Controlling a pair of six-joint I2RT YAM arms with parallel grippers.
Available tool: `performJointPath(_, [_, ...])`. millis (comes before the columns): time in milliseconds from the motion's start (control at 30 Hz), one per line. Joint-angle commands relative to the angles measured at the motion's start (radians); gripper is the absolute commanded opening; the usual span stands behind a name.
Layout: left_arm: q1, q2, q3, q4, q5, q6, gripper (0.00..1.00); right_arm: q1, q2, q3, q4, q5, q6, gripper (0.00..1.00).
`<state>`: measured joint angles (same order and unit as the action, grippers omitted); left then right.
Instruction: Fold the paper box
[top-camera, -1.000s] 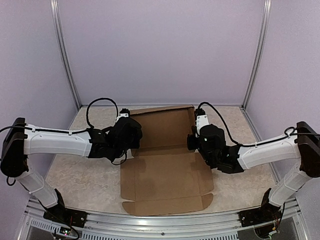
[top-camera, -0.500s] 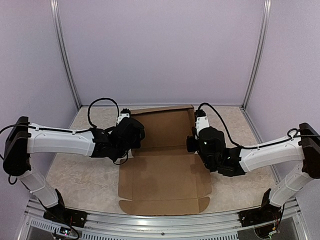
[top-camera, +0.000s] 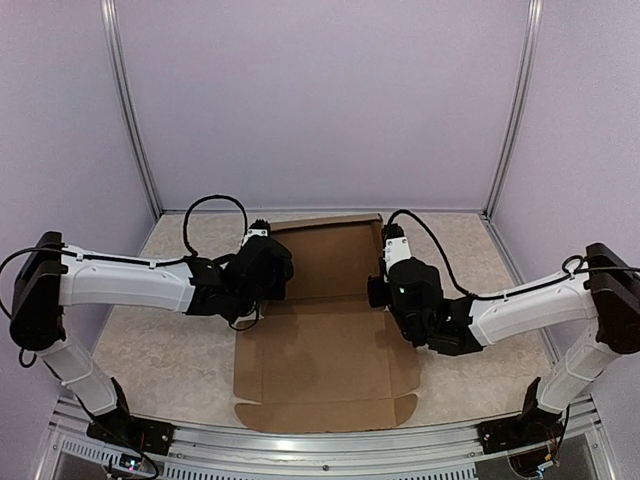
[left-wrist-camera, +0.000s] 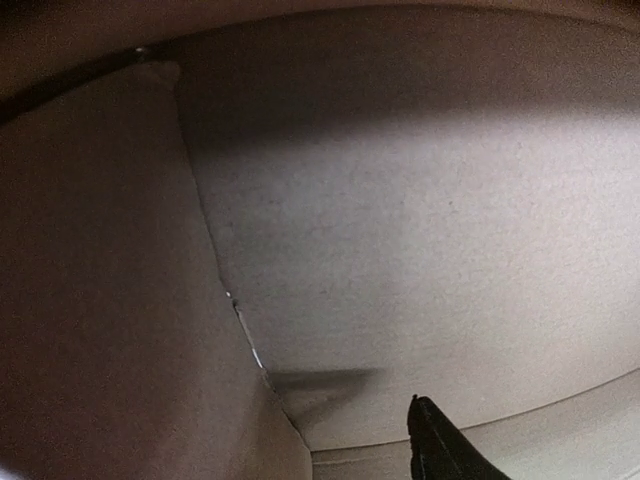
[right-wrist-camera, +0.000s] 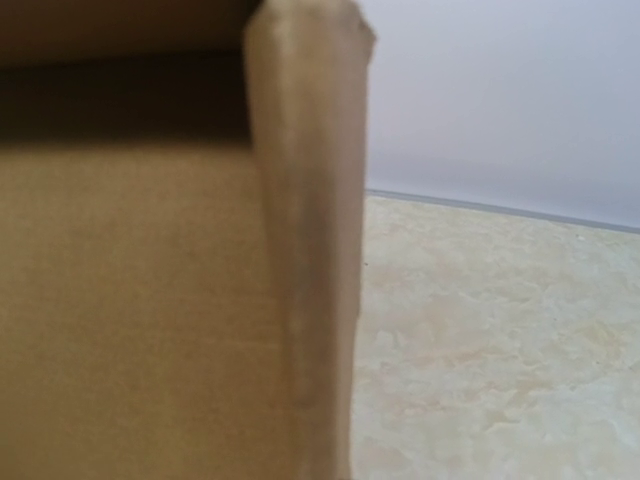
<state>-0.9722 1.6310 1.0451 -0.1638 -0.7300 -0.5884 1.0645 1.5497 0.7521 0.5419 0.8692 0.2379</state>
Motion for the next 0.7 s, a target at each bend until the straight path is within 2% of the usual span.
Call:
performJointPath(0, [-0.01, -0.058, -0.018, 0.038, 0.053, 0.058, 0.57, 0.003, 0.04, 0.039, 0.057, -0.058, -0.023, 0.0])
performJointPath(67, [-0.01, -0.086, -0.019, 0.012, 0.055, 0.065, 0.7, -0.006, 0.053, 0.044, 0.061, -0.062, -0.029, 0.0])
performJointPath(267, [0.033, -0.157, -0.06, -0.027, 0.148, 0.059, 0.8, -0.046, 0.074, 0.047, 0.083, -0.087, -0.057, 0.0])
performJointPath(467, [0.056, -0.288, -0.101, -0.056, 0.269, 0.132, 0.79, -0.102, 0.088, -0.003, 0.186, -0.174, -0.116, 0.0])
performJointPath(667, [0.067, -0.402, -0.057, -0.131, 0.401, 0.224, 0.73, -0.13, 0.129, -0.057, 0.378, -0.293, -0.223, 0.0])
